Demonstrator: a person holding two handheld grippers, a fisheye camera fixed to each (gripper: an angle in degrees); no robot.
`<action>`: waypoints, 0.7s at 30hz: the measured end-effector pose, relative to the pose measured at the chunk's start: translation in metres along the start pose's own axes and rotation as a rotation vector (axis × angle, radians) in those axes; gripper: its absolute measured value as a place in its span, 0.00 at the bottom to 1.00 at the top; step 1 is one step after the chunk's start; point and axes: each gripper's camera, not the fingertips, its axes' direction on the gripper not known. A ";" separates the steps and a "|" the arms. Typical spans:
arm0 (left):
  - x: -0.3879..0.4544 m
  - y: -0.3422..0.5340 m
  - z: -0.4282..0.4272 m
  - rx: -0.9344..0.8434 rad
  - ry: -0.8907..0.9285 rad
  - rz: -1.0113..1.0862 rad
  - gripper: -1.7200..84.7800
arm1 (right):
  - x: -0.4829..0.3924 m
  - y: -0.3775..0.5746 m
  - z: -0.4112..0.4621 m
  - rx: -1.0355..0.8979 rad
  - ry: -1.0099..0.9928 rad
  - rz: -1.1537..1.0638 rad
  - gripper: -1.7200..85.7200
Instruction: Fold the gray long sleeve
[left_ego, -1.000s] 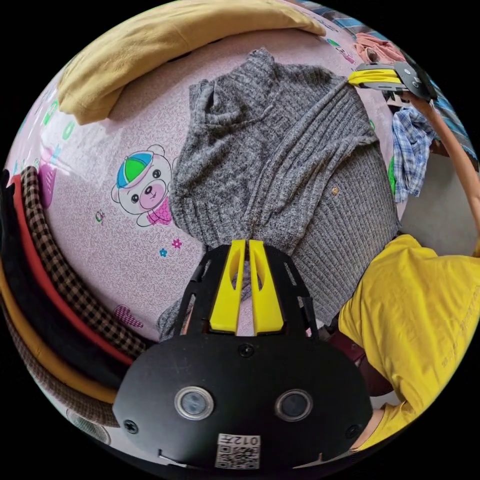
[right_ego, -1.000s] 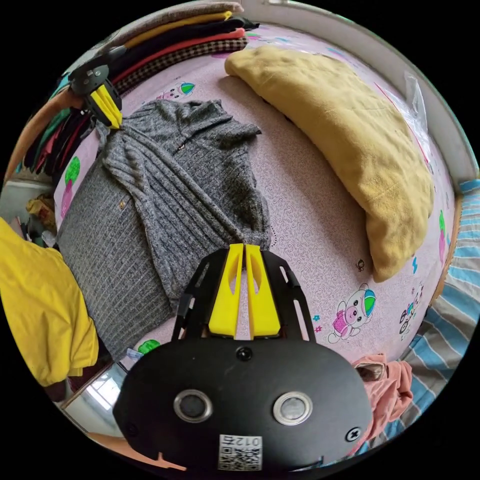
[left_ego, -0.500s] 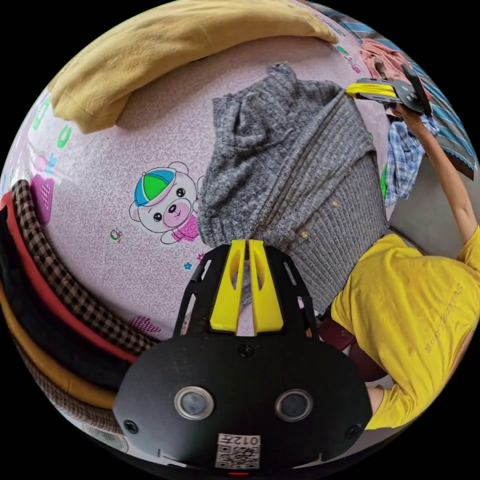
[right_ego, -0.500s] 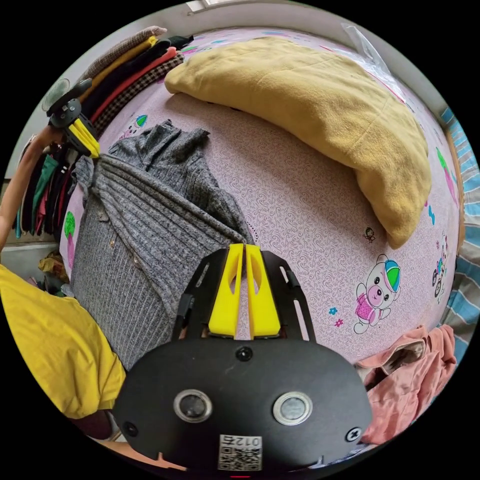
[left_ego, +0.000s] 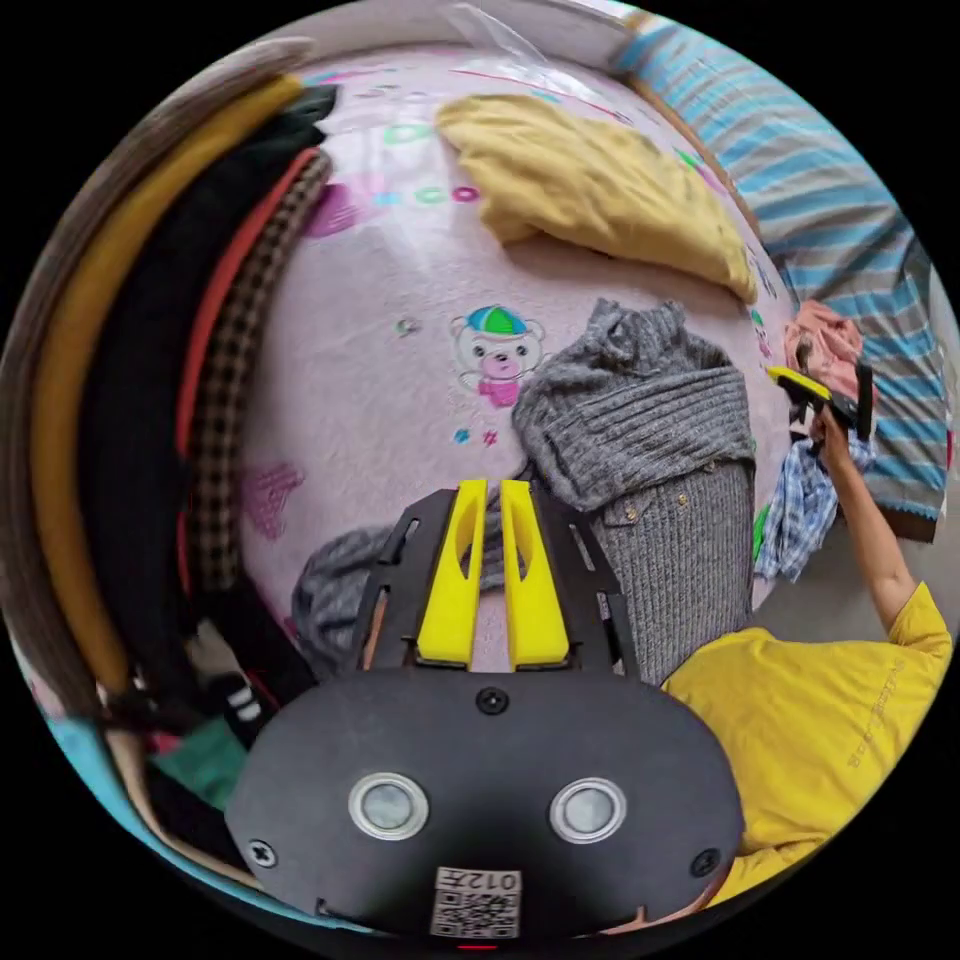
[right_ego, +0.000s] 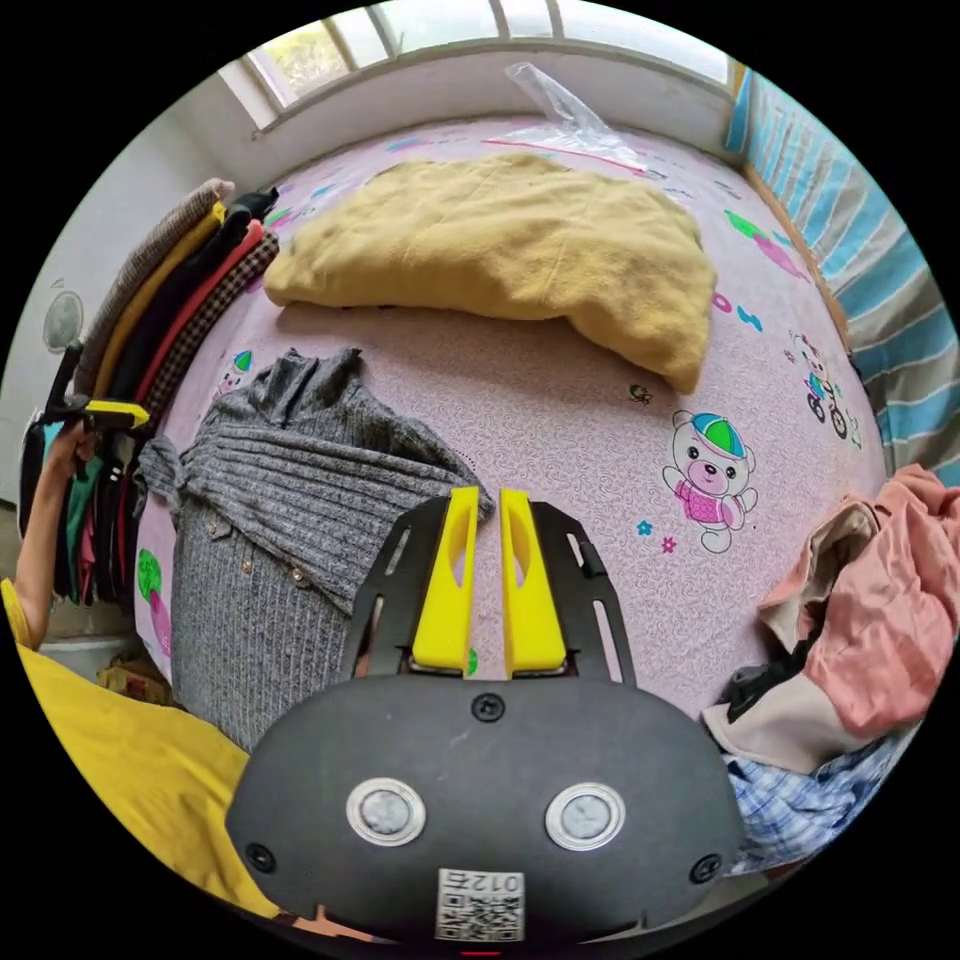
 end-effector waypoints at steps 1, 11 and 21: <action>-0.012 0.035 -0.005 0.032 -0.022 -0.088 0.03 | -0.001 0.014 -0.009 0.030 -0.034 0.009 0.04; -0.083 0.300 0.051 0.310 0.162 -0.928 0.09 | -0.101 0.110 -0.009 -0.042 -0.277 -0.124 0.04; -0.105 0.344 0.071 0.344 0.161 -1.175 0.08 | -0.175 0.148 -0.022 -0.106 -0.342 -0.277 0.03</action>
